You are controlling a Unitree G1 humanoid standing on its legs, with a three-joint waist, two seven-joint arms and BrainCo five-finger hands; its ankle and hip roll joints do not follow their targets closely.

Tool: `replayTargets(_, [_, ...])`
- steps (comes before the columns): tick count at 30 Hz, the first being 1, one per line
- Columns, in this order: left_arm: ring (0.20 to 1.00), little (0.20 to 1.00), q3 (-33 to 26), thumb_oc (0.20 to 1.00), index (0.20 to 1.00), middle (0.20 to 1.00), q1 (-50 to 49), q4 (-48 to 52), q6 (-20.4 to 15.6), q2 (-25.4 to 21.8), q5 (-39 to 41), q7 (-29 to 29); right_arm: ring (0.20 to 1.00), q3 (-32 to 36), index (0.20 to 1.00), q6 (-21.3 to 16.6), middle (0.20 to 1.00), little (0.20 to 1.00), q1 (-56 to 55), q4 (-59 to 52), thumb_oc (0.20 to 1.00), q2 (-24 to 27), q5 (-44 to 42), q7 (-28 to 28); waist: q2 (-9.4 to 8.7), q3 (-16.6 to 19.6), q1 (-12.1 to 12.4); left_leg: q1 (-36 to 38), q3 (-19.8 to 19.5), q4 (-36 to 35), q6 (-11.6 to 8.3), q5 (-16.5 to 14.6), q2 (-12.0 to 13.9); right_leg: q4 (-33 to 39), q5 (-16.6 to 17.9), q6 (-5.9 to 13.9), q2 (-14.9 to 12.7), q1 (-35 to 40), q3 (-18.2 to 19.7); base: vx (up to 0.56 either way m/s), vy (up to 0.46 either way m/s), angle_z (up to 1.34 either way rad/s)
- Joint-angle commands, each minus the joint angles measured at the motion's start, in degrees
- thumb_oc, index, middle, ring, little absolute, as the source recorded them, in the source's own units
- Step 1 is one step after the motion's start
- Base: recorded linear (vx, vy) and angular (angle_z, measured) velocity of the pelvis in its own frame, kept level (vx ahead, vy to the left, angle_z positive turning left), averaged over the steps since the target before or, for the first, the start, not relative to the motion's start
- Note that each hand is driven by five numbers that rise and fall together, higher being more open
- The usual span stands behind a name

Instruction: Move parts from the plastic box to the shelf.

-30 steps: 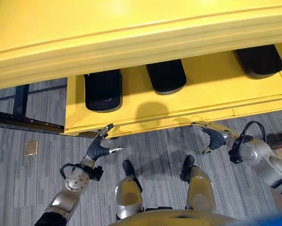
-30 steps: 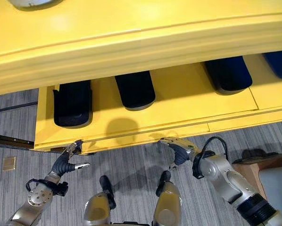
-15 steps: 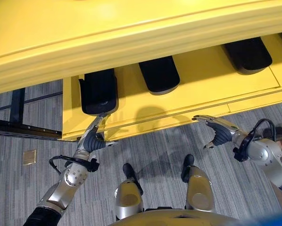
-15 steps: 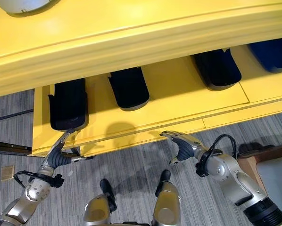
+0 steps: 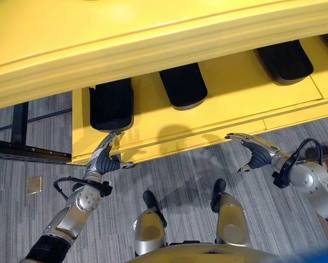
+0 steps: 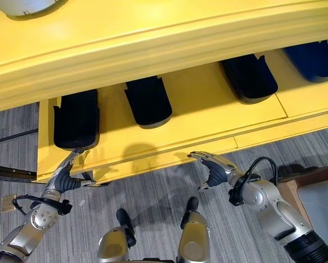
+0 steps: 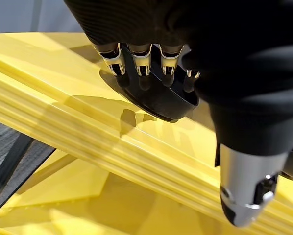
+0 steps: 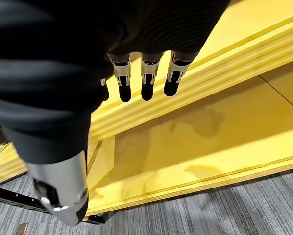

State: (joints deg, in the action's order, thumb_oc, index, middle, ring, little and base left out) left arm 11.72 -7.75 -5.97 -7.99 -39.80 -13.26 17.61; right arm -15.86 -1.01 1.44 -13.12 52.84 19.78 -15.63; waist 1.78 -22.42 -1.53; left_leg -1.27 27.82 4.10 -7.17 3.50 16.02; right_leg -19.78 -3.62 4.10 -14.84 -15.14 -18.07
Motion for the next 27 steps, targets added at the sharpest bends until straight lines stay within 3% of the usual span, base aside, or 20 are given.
replayTargets(1, [1.000, 1.000, 1.9, 1.000, 1.000, 1.000, -1.6, -0.2, -0.9, -4.3, -3.1, -1.4, 1.000, 1.5, 1.000, -1.6, 1.000, 1.000, 1.2, -3.0, 1.000, 1.3, -0.1, 1.1, -2.20, 0.5, -0.8, -3.0, -1.4, 3.9, 0.26, -1.0, 0.8, 4.3, -1.8, 1.35, 2.1, 7.5, -0.5, 0.00, 0.000, 0.00])
replayTargets(8, [1.000, 1.000, 3.8, 1.000, 1.000, 1.000, -1.3, 0.9, -3.1, -5.6, -3.2, -1.9, 1.000, 1.4, 1.000, -1.9, 1.000, 1.000, 0.6, -3.4, 1.000, 2.0, -0.5, 1.8, -2.31, 0.4, -1.2, -3.1, -1.0, 4.2, 0.29, -1.1, 1.0, 4.1, -1.9, 1.42, 2.1, 7.4, -0.2, 0.00, 0.000, -0.03])
replayTargets(18, [1.000, 1.000, 6.3, 1.000, 1.000, 1.000, -0.2, 1.3, -3.1, -6.2, -3.3, -0.9, 1.000, -0.2, 1.000, -2.3, 1.000, 1.000, 1.0, -2.6, 1.000, 2.1, -0.6, 3.1, -2.55, 0.8, -1.5, -3.0, -0.7, 4.3, 0.26, -1.1, 1.2, 4.6, -1.8, 1.31, 2.4, 7.7, -0.3, 0.00, -0.004, -0.02])
replayTargets(27, [1.000, 1.000, 4.1, 1.000, 1.000, 1.000, -1.1, -0.3, 5.1, -6.7, -6.3, 3.2, 1.000, 0.3, 1.000, -2.6, 1.000, 1.000, 0.1, -1.9, 1.000, 1.4, -0.3, 3.5, -2.69, 1.2, -1.2, -3.0, -0.9, 4.6, 0.19, -1.1, 1.2, 4.7, -2.0, 1.17, 2.7, 8.0, -0.3, 0.01, -0.004, 0.00])
